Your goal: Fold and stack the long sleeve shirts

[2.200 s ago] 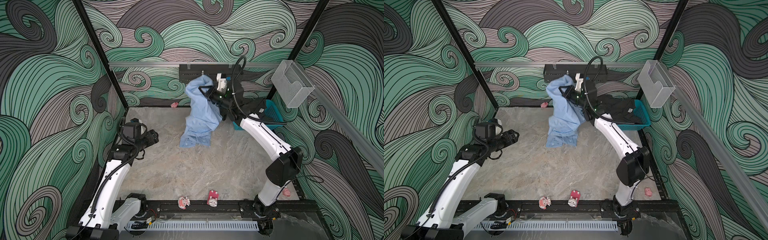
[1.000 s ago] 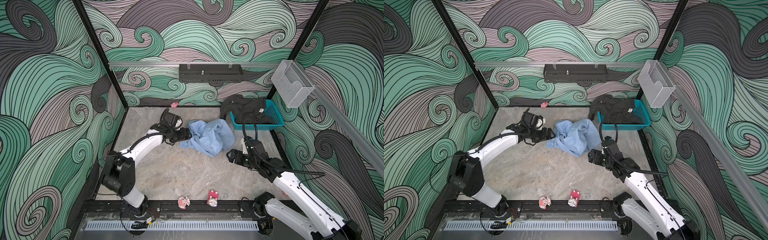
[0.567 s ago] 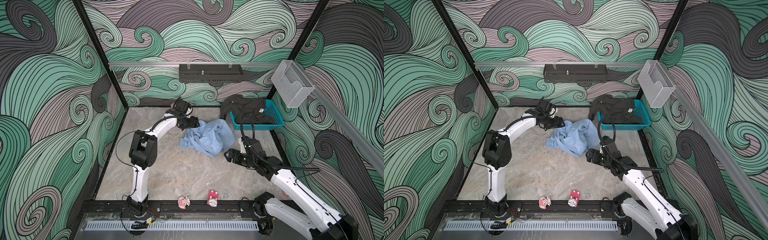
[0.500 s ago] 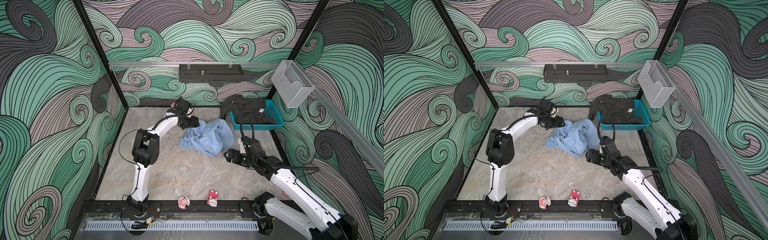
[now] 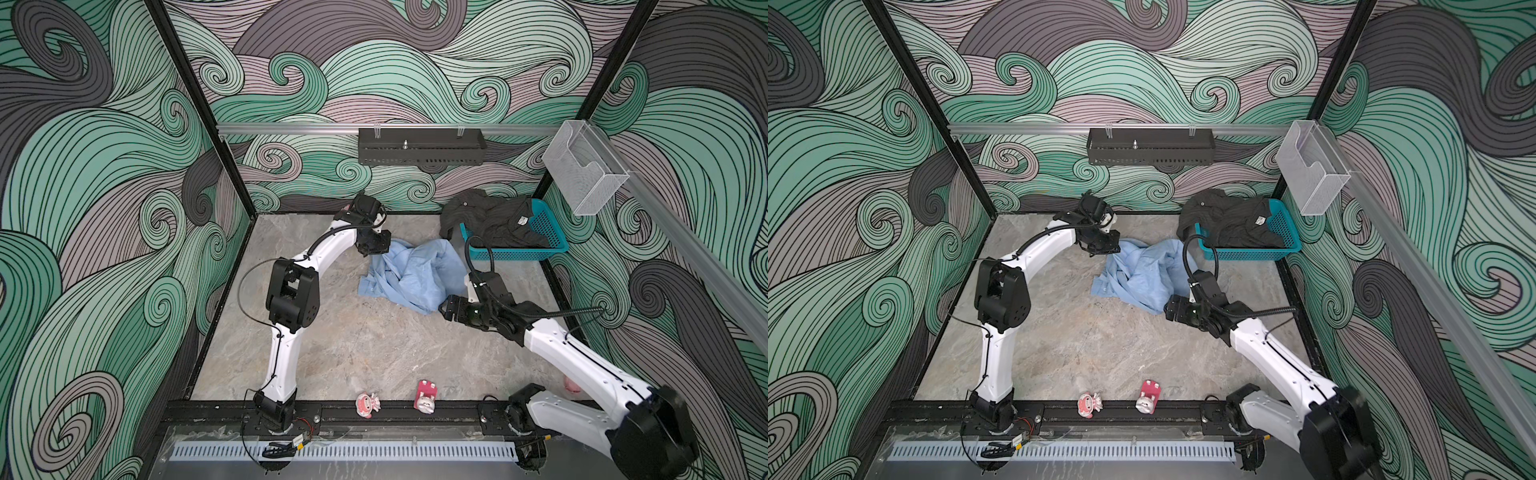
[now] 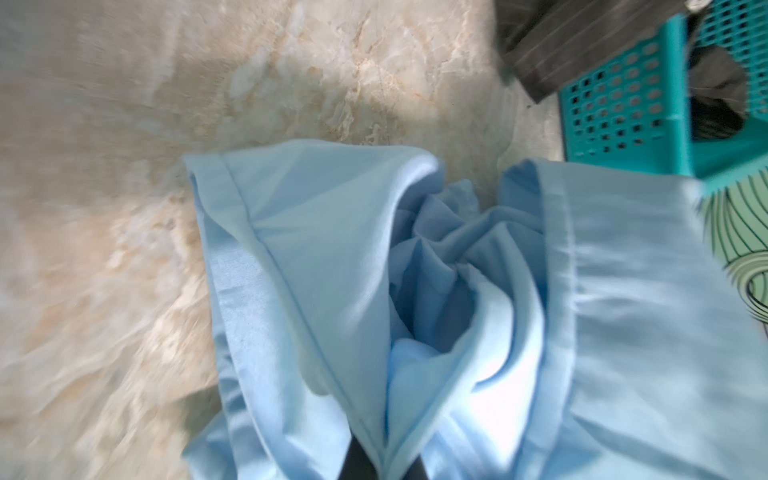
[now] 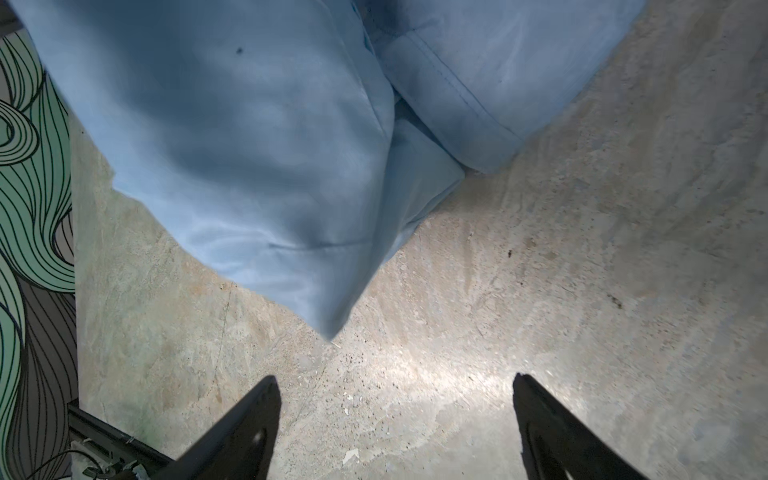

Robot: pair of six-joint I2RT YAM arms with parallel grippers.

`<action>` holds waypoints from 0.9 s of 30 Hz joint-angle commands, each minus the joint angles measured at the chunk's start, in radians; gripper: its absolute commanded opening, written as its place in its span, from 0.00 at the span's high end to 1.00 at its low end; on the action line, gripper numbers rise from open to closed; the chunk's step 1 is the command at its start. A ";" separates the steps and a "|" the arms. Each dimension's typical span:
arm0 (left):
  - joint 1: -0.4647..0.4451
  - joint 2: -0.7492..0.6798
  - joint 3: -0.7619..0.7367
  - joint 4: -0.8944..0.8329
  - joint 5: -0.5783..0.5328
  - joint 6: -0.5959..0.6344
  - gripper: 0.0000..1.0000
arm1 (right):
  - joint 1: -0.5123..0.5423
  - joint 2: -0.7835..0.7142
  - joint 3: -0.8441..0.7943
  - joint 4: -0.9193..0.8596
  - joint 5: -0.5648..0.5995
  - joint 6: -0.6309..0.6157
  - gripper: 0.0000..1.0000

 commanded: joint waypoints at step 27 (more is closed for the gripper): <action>0.115 -0.659 -0.285 0.033 -0.060 -0.032 1.00 | 0.261 0.553 0.411 0.418 -0.177 0.020 0.16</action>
